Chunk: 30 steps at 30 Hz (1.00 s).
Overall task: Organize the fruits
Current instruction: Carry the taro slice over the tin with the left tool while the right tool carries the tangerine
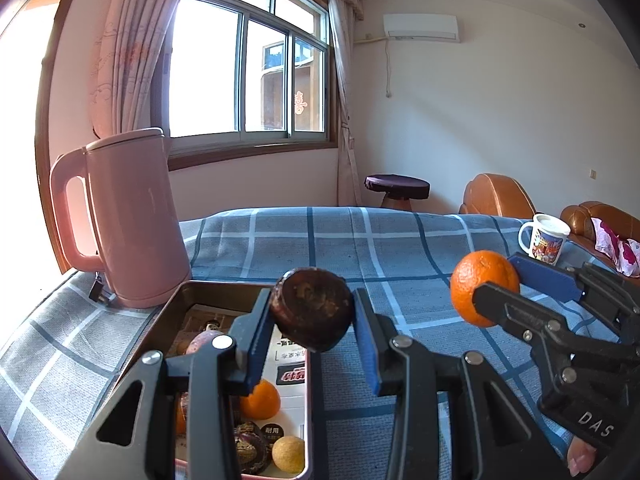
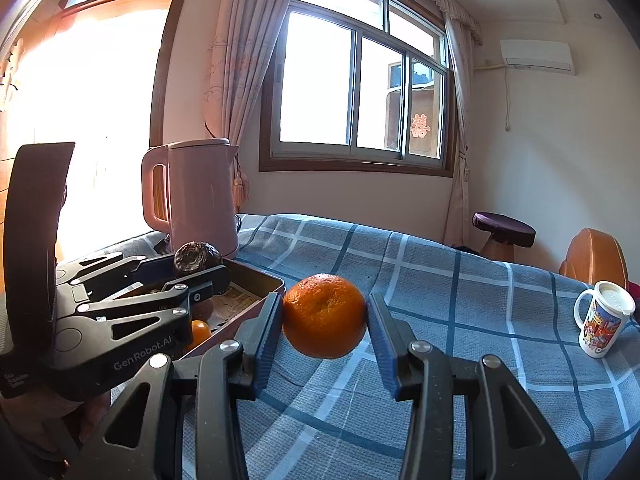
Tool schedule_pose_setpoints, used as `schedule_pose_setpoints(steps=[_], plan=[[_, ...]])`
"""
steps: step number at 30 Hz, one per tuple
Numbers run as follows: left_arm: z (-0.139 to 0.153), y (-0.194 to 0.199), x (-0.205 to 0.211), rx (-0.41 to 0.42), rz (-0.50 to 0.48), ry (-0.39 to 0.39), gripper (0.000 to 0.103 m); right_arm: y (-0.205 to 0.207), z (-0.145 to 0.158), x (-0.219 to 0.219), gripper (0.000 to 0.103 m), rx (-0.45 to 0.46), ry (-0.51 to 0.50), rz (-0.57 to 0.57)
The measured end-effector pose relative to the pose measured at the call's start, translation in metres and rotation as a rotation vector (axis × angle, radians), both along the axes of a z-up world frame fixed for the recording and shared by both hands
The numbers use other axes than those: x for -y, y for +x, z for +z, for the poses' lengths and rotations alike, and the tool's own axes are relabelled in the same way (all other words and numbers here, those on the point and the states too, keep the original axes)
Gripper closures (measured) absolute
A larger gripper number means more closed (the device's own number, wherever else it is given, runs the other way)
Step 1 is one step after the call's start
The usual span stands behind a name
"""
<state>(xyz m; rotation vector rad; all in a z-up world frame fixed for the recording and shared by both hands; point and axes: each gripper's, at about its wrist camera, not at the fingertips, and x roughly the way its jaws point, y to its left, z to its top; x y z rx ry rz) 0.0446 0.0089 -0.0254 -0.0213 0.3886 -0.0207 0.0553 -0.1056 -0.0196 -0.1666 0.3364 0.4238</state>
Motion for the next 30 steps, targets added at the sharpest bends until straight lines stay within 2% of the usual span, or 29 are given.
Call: schedule_pose_setpoints(steps=[30], plan=[[-0.001,-0.003,-0.054,-0.035,0.114,-0.027,0.063,-0.011,0.013,-0.064,0.058,0.012,-0.04,0.122]])
